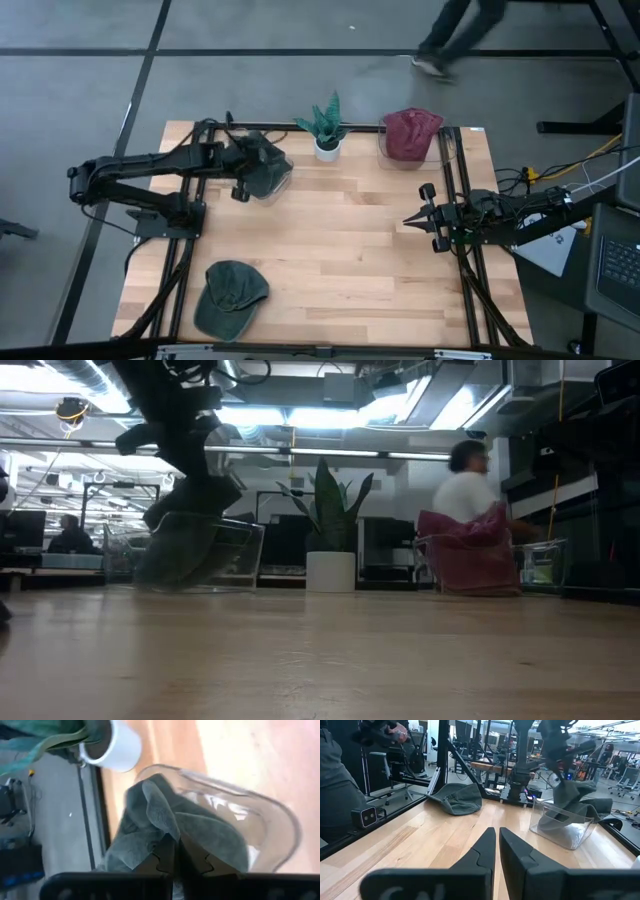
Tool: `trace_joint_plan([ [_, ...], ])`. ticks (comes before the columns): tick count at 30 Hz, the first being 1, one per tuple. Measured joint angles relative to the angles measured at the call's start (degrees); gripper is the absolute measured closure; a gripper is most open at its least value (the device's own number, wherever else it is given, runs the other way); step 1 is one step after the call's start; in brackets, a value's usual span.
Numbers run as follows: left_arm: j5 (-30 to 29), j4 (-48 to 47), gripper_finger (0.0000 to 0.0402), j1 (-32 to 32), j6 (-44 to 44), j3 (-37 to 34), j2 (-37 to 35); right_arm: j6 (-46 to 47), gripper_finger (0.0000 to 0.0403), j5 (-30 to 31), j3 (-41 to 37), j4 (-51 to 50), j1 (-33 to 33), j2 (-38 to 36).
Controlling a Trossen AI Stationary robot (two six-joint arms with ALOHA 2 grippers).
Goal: Pick & Place hat
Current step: Put the right black cap into the left transparent bin
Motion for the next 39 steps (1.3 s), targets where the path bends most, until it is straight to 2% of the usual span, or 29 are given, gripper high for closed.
trace_joint_plan([
  [6, 0.05, -0.11, 0.0398, -4.43, 0.15, -0.34, 0.00, 0.00, 0.0377, 0.00, -0.01, -0.01, 0.02, 0.01],
  [14, 0.18, 3.03, 0.0379, -5.28, -1.28, -4.72, 0.02, -0.02, 0.0377, 0.00, -0.01, 0.00, 0.01, 0.00],
  [25, -8.08, 13.64, 0.0286, -5.31, -3.83, -6.74, -0.26, 0.00, 0.0377, 0.00, -0.01, -0.01, 0.01, -0.01],
  [30, -8.65, 14.77, 0.0232, -5.31, -4.40, -6.43, -0.35, -0.01, 0.0377, 0.00, -0.01, -0.01, 0.01, 0.01],
  [32, -11.19, 14.50, 0.0213, -5.35, -5.27, -5.63, -0.41, -0.01, 0.0377, 0.00, -0.01, -0.01, 0.00, 0.00],
  [35, -20.22, 11.28, 0.0194, -5.33, -8.02, -3.53, -1.28, 0.00, 0.0377, 0.00, 0.02, -0.02, -0.01, 0.01],
  [37, -25.28, 6.74, 0.0189, -5.31, -13.30, -1.85, -2.26, 0.00, 0.0377, -0.02, -0.01, 0.00, 0.02, 0.00],
  [39, -26.30, 3.13, 0.0188, -4.96, -19.63, -0.80, -3.66, 0.00, 0.0377, 0.00, -0.01, 0.00, -0.01, 0.00],
])
